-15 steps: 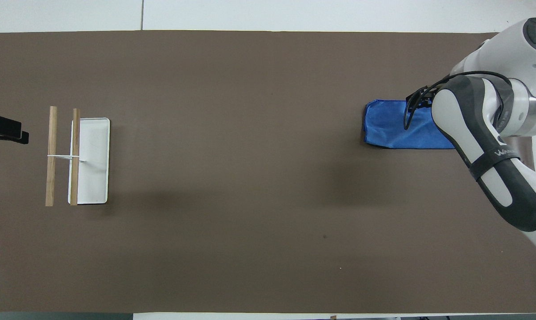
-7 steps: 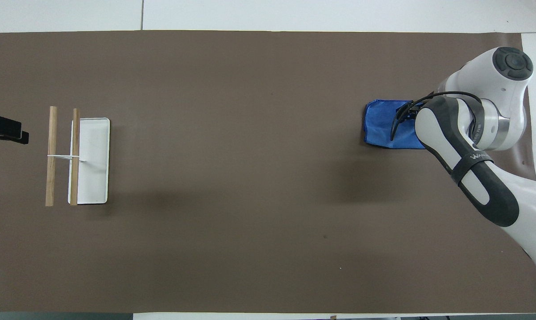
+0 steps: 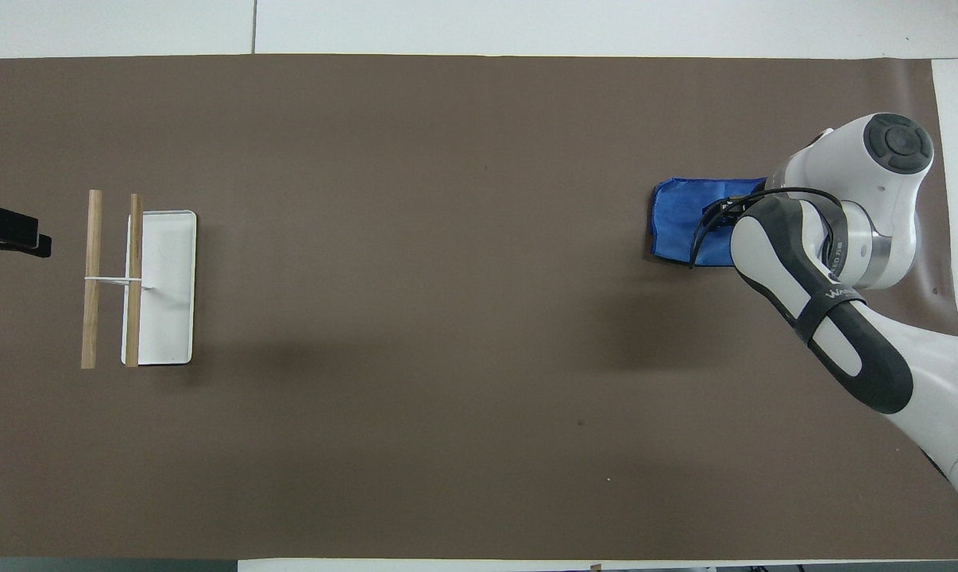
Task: Right arm passes towel to left arm to hang
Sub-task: 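Reach the right gripper down and grasp the blue towel's end, then lift the towel with the right gripper while the left gripper reaches forward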
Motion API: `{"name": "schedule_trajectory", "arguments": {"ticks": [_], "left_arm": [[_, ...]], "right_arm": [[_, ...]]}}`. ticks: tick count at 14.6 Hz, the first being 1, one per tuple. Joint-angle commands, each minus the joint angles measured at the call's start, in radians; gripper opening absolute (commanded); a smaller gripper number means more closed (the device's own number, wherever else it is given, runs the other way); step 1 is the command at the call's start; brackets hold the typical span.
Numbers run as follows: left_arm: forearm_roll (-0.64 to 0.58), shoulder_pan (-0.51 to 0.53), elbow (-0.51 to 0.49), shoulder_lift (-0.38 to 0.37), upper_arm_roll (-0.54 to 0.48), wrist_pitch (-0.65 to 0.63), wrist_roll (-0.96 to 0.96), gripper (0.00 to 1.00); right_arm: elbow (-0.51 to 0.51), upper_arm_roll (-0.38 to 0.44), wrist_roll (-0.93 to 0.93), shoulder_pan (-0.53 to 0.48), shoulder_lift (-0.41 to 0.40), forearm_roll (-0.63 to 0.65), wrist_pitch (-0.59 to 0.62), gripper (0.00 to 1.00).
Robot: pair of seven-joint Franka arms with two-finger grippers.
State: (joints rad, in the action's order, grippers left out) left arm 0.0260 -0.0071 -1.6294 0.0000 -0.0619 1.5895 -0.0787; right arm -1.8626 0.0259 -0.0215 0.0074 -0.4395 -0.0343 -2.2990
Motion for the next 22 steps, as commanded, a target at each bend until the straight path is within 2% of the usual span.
{"name": "schedule_trajectory", "arguments": {"ticks": [1,2,4,5,7,10,14,16,18,22], "left_arm": [[-0.018,-0.001,-0.027,-0.026,0.002,0.006,-0.009,1.00],[-0.018,-0.001,-0.027,-0.026,0.004,0.004,-0.009,1.00],[-0.018,-0.001,-0.027,-0.026,0.004,0.004,-0.009,1.00],[-0.018,-0.001,-0.027,-0.026,0.004,0.006,-0.009,1.00],[-0.018,-0.001,-0.027,-0.026,0.002,0.004,-0.009,1.00],[-0.018,-0.001,-0.027,-0.026,0.002,0.006,-0.009,1.00],[-0.018,-0.001,-0.027,-0.026,0.004,0.004,-0.009,1.00],[-0.018,-0.001,-0.027,-0.026,0.004,0.006,-0.009,1.00],[-0.017,-0.001,-0.027,-0.026,0.004,0.006,-0.009,1.00],[-0.018,-0.001,-0.027,-0.026,0.004,0.006,-0.009,1.00]], "right_arm": [[-0.036,-0.003,-0.021,-0.003,0.033,-0.012,-0.008,0.55],[-0.033,-0.003,-0.021,-0.003,0.033,-0.012,-0.002,0.45],[-0.027,-0.003,-0.023,-0.003,0.033,-0.010,0.012,0.13],[-0.021,-0.003,-0.025,-0.003,0.033,-0.009,0.027,0.00],[0.005,-0.003,-0.026,-0.001,0.031,-0.006,0.059,0.00],[0.112,-0.003,-0.020,0.034,0.025,-0.010,0.202,0.00],[0.354,-0.003,0.032,0.072,-0.027,-0.013,0.461,0.00],[0.424,-0.009,0.133,0.112,-0.027,-0.036,0.556,0.00],[0.457,-0.018,0.266,0.144,-0.013,-0.149,0.598,0.00],[0.462,-0.018,0.623,0.216,0.030,-0.384,0.599,0.00]]}}
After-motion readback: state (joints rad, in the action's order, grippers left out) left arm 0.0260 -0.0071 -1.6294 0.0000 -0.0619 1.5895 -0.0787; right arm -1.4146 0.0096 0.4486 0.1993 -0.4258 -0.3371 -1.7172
